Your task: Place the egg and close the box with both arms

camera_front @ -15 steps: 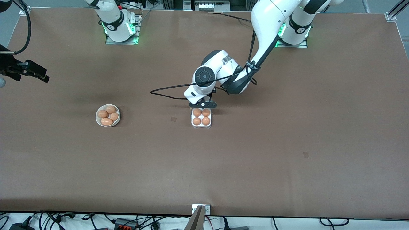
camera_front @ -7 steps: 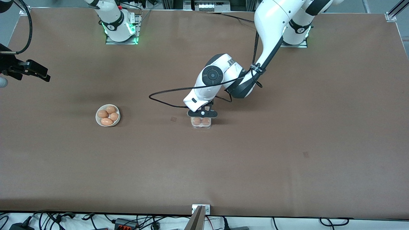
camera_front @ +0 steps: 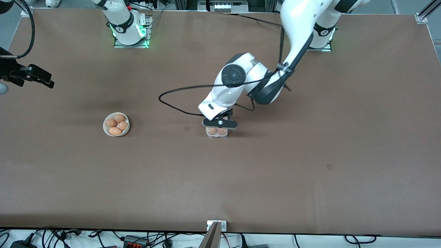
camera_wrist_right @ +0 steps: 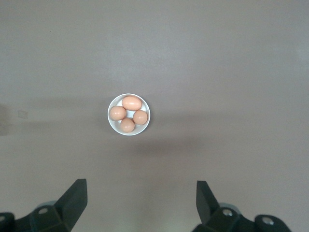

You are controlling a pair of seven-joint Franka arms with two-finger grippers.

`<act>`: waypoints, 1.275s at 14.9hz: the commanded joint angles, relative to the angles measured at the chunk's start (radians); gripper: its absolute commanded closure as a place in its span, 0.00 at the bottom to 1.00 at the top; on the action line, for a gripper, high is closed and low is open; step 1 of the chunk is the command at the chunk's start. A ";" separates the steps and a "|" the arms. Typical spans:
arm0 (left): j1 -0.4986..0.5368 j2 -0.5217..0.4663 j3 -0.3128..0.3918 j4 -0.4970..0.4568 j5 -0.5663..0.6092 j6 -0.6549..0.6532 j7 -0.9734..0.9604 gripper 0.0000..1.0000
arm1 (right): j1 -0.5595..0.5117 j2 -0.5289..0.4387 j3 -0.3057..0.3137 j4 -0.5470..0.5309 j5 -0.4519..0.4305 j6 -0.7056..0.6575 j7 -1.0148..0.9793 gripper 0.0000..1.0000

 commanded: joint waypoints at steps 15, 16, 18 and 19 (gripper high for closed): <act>0.448 -0.438 -0.006 -0.024 0.117 -0.462 0.153 0.99 | -0.001 -0.024 0.003 -0.013 -0.001 0.011 -0.011 0.00; 0.456 -0.449 -0.006 -0.024 0.134 -0.473 0.157 0.99 | -0.003 -0.024 0.003 -0.013 -0.001 0.011 -0.011 0.00; 0.473 -0.464 -0.004 -0.024 0.183 -0.494 0.175 0.99 | -0.003 -0.023 0.003 -0.013 -0.001 0.011 -0.011 0.00; 0.496 -0.477 -0.004 -0.024 0.185 -0.506 0.194 0.99 | -0.003 -0.023 0.001 -0.013 -0.001 0.012 -0.011 0.00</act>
